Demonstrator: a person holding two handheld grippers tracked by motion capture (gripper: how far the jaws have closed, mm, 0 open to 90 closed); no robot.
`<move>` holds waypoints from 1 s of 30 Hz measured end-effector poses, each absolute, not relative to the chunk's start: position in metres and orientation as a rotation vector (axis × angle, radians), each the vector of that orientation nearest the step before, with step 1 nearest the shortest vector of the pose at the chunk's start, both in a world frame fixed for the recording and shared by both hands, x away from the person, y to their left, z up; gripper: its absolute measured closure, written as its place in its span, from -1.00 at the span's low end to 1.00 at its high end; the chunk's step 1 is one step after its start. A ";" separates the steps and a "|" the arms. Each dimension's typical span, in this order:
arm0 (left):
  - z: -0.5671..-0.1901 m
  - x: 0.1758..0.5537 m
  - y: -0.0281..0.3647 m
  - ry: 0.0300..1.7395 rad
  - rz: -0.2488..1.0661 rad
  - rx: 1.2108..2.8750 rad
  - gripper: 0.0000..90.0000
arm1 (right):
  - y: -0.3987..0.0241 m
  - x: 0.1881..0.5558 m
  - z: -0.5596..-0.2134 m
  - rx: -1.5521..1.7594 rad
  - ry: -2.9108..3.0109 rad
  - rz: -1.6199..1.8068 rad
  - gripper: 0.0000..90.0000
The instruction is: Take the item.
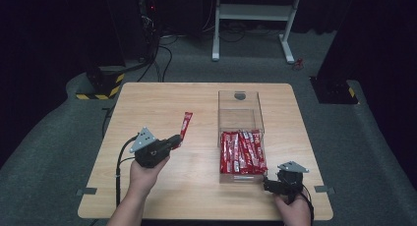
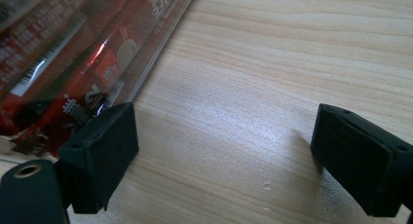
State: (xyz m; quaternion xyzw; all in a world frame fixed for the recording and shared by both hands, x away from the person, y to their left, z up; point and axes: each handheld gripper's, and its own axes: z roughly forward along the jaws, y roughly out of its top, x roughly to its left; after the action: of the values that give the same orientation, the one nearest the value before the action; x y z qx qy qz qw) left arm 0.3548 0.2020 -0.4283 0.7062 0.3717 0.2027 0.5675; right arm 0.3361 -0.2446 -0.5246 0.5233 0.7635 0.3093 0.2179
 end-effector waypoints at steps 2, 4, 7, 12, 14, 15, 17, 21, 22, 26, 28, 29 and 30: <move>-0.429 0.356 0.206 0.884 0.483 1.656 0.97 | -0.245 0.336 -0.525 1.448 2.114 0.856 -0.78; -0.431 0.358 0.211 0.899 0.488 1.655 0.97 | -0.245 0.336 -0.525 1.448 2.114 0.856 -0.78; -0.434 0.361 0.218 0.921 0.489 1.647 0.97 | -0.245 0.336 -0.525 1.449 2.114 0.856 -0.78; -0.441 0.366 0.229 0.958 0.496 1.640 0.97 | -0.245 0.336 -0.525 1.449 2.114 0.856 -0.78; -0.443 0.368 0.233 0.974 0.497 1.639 0.97 | -0.245 0.336 -0.525 1.448 2.114 0.856 -0.78; -0.444 0.369 0.236 0.976 0.497 1.641 0.97 | -0.245 0.336 -0.525 1.448 2.113 0.856 -0.78; -0.447 0.371 0.238 0.987 0.492 1.641 0.98 | -0.245 0.336 -0.525 1.449 2.114 0.856 -0.78; -0.453 0.374 0.242 1.009 0.494 1.650 0.99 | -0.245 0.336 -0.525 1.448 2.114 0.856 -0.78; -0.454 0.374 0.243 1.013 0.495 1.652 0.99 | -0.245 0.336 -0.525 1.449 2.114 0.857 -0.78; -0.458 0.377 0.247 1.033 0.500 1.655 0.99 | -0.245 0.336 -0.525 1.448 2.114 0.856 -0.78; -0.461 0.378 0.249 1.044 0.500 1.658 0.99 | -0.245 0.336 -0.525 1.448 2.114 0.856 -0.78; -0.463 0.379 0.250 1.049 0.498 1.662 0.99 | -0.245 0.336 -0.525 1.448 2.114 0.856 -0.78; -0.464 0.380 0.250 1.052 0.497 1.665 0.99 | -0.245 0.336 -0.525 1.448 2.114 0.856 -0.78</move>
State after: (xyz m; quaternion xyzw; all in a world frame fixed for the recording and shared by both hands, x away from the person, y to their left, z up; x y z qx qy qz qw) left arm 0.3795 0.2500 -0.4638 0.6967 0.4401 0.2078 0.5270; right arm 0.3361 -0.2446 -0.5246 0.5232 0.7635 0.3092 0.2183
